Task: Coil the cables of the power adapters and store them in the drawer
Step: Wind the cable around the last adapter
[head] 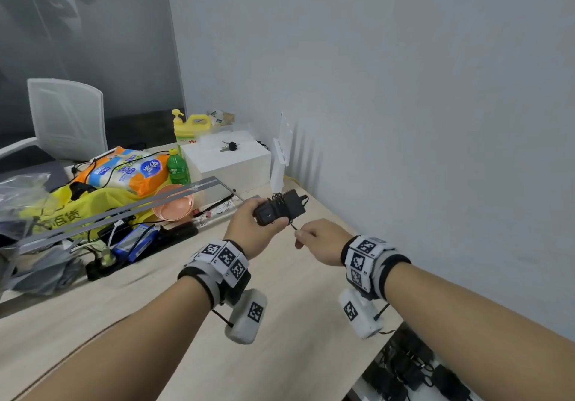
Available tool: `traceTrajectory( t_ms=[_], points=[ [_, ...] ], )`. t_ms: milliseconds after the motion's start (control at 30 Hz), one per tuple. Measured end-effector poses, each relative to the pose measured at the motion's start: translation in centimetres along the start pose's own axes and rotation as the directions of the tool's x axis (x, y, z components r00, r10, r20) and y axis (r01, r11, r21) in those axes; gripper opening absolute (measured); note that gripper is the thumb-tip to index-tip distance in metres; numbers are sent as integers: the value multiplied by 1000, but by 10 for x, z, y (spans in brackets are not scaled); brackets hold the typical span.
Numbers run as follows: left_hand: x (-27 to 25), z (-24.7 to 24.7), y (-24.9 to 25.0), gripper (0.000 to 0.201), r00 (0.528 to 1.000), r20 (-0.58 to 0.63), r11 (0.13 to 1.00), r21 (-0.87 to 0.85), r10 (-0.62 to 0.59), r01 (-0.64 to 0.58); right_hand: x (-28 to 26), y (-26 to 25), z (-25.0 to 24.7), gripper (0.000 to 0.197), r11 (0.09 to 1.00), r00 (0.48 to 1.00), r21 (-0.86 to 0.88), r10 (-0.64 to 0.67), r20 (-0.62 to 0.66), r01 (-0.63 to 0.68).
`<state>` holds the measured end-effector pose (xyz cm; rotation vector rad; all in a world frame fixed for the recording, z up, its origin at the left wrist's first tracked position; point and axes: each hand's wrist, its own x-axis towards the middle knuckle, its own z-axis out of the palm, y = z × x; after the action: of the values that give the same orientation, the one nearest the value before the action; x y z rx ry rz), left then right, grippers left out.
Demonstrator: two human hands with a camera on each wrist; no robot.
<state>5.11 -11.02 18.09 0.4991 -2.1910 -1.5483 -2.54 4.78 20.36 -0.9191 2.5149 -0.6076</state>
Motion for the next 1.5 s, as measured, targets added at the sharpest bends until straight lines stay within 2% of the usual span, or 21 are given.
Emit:
traceTrajectory(
  t_ms=[67, 200, 333, 467, 500, 533, 567, 633, 667, 733, 767, 867, 900, 1000, 1067, 1167, 1267, 1367, 1500],
  points=[
    [2, -2, -2, 40, 999, 3, 968, 247, 36, -36, -1, -5, 0, 34, 992, 999, -123, 4, 39, 1],
    [6, -8, -16, 51, 986, 136, 821, 549, 96, -155, 0, -18, -16, 37, 964, 999, -261, -33, 21, 38],
    [8, -14, -24, 54, 940, 300, 688, 649, 163, -326, 5, -19, -33, 38, 954, 998, -293, -66, 11, 67],
    [5, -15, -12, 56, 859, 503, 611, 650, 102, -453, 9, -11, -42, 29, 970, 994, -217, -110, 19, 111],
    [3, -16, -9, 57, 840, 532, 622, 623, 107, -474, 10, -9, -44, 28, 973, 992, -193, -124, 28, 127],
    [1, -18, -7, 56, 831, 545, 676, 570, 117, -468, 11, -8, -45, 27, 977, 990, -162, -136, 23, 138],
    [0, -20, -7, 55, 837, 535, 777, 475, 117, -413, 12, -7, -47, 26, 983, 989, -112, -148, -6, 146],
    [-3, -24, -6, 51, 854, 514, 972, 155, 75, -179, 14, -4, -49, 24, 986, 982, 57, -148, -116, 155],
    [-6, -24, -5, 50, 858, 509, 998, -3, 61, -69, 14, -3, -48, 24, 974, 977, 156, -135, -167, 162],
    [-12, -21, -3, 47, 874, 484, 973, -218, 43, 73, 16, -2, -44, 22, 930, 977, 338, -80, -200, 145],
    [-14, -17, -2, 46, 875, 483, 939, -315, 35, 136, 17, -2, -39, 24, 901, 984, 419, -44, -174, 114],
    [-19, -9, 1, 47, 857, 515, 790, -526, 2, 314, 16, -6, -24, 52, 816, 995, 578, 43, -93, 19],
    [-19, -8, 1, 46, 853, 521, 757, -556, -5, 344, 15, -8, -21, 53, 780, 995, 626, 62, -82, 4],
    [-18, -6, 3, 36, 864, 504, 703, -612, -8, 363, 12, -12, -10, 32, 733, 995, 679, 89, -40, -38],
    [-15, -4, 4, 31, 901, 431, 723, -608, -47, 328, 11, -11, -3, 21, 790, 996, 609, 90, -5, -68],
    [-7, 0, 0, 33, 958, 254, 860, -452, -131, 237, 12, -9, 3, 23, 956, 1000, 292, 19, -2, -17],
    [-1, -1, -7, 33, 992, 104, 991, -107, -72, 83, 11, -11, 3, 24, 1000, 1000, 13, -25, 16, 25],
    [-2, -6, -5, 37, 997, 80, 970, 243, -5, -15, 9, -15, -5, 28, 982, 998, -184, -34, 51, 43],
    [0, -6, 0, 44, 979, 184, 849, 503, 81, -165, 9, -27, -25, 31, 943, 997, -326, -55, 46, 67]
  ],
)
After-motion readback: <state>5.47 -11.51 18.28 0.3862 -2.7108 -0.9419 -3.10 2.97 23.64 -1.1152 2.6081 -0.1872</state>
